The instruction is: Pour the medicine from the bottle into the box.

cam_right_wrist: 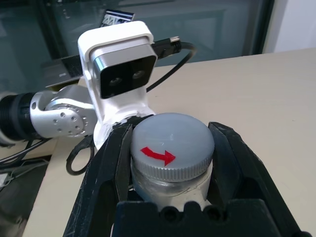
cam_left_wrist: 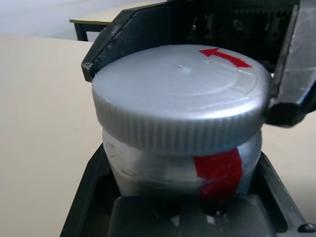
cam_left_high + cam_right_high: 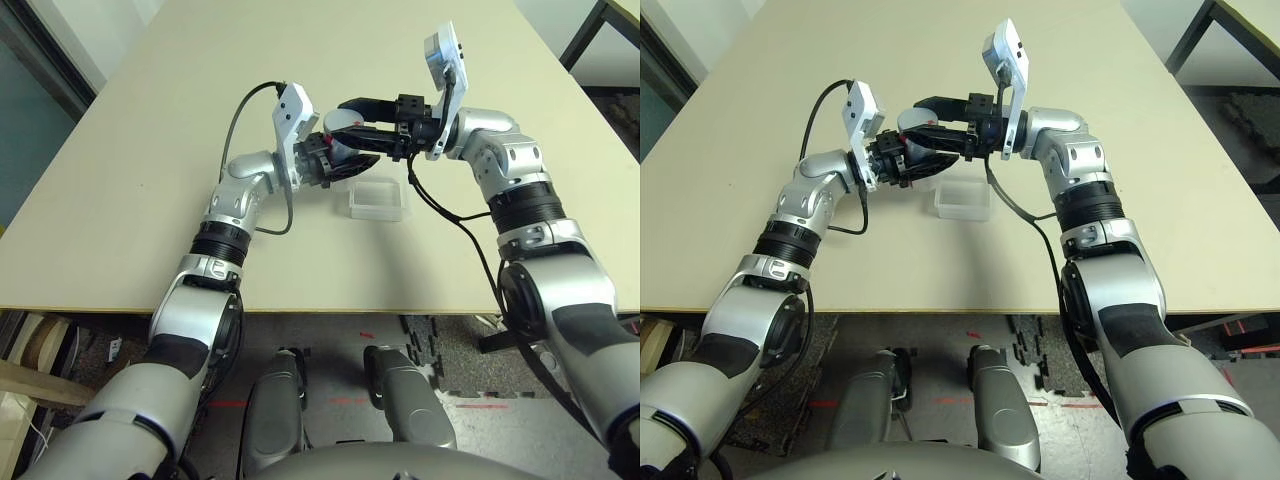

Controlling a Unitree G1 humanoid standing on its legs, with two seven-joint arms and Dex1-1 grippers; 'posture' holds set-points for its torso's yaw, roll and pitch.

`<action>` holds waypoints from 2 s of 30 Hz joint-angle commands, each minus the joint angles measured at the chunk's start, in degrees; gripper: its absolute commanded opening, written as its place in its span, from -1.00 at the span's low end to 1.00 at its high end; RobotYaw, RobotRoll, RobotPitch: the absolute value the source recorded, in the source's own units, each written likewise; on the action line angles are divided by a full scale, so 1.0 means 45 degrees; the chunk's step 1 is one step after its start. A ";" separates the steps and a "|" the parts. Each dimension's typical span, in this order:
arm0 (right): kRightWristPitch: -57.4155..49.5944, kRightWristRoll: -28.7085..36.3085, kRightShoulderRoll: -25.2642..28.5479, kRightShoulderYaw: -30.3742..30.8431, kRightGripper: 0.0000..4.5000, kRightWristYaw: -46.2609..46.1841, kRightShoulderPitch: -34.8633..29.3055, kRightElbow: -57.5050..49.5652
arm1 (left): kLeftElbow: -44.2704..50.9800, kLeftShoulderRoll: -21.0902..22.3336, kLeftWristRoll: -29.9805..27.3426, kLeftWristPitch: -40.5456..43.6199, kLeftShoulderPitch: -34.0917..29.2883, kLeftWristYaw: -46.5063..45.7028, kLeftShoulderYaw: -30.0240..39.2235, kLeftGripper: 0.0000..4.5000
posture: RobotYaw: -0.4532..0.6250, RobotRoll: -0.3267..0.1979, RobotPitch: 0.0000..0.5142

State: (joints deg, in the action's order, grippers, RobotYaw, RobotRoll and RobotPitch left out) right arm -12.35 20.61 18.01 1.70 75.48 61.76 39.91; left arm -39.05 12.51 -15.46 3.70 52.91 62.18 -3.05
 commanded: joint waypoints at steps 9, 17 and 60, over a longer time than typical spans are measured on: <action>0.0894 0.0420 -0.0304 0.0588 0.14 0.3765 0.0957 0.0638 | 0.0150 0.0033 0.0041 0.0422 0.0101 0.0295 0.0005 0.24 | -0.50 0.25 -0.36; 0.1185 0.0976 -0.0609 0.0780 0.14 0.3782 0.1849 0.2054 | 0.0480 0.0090 -0.0029 0.0665 -0.0007 0.0381 0.0042 0.24 | -0.47 0.25 -0.36; 0.3239 -0.1439 -0.0700 -0.0842 1.00 0.1043 0.2209 0.4795 | 0.0837 -0.0083 -0.0011 0.0855 0.0008 0.0481 0.0023 0.24 | -0.49 0.25 -0.41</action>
State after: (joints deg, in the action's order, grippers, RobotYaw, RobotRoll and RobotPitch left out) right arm 1.64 15.10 14.58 -1.94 81.36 71.33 60.38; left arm -35.16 12.29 -15.63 7.38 52.95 64.01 -2.37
